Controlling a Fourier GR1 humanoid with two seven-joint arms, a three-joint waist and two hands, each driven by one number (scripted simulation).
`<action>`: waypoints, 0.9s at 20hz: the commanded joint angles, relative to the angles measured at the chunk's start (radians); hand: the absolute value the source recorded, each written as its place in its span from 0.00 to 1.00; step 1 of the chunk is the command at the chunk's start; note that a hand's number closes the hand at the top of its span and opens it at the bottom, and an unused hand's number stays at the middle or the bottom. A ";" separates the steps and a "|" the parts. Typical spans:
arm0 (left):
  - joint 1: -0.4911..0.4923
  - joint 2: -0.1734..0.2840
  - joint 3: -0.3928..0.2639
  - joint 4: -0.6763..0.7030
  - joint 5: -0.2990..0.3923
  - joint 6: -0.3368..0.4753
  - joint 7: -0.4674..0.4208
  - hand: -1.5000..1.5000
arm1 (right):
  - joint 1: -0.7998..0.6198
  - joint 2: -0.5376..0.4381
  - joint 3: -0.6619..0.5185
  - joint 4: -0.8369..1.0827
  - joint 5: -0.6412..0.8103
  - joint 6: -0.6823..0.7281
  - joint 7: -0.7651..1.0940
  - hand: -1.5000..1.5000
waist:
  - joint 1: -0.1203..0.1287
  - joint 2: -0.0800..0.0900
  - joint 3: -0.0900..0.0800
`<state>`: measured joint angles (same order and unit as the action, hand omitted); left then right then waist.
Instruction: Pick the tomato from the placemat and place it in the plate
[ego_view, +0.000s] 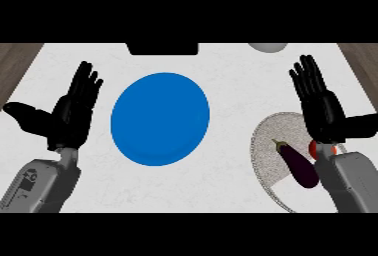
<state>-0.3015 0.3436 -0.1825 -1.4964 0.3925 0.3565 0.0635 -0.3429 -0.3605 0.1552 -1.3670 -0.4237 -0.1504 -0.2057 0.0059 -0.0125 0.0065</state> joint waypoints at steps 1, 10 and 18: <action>0.014 0.035 0.009 -0.021 -0.031 -0.041 -0.009 0.50 | -0.018 0.024 0.026 -0.007 -0.012 0.111 -0.031 1.00 | 0.000 0.012 -0.006; -0.013 0.177 -0.018 -0.066 -0.090 -0.138 -0.018 0.50 | 0.084 -0.185 0.280 -0.070 0.418 0.231 -0.198 1.00 | -0.004 0.012 -0.005; 0.008 0.191 0.040 -0.017 -0.082 -0.205 -0.063 0.50 | 0.334 -0.086 0.085 0.025 0.038 0.453 -0.528 0.00 | -0.018 0.014 -0.006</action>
<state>-0.2950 0.5293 -0.1636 -1.5479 0.3106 0.1902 0.0311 -0.0930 -0.4528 0.2871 -1.3578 -0.3146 0.2197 -0.6098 -0.0061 -0.0004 0.0014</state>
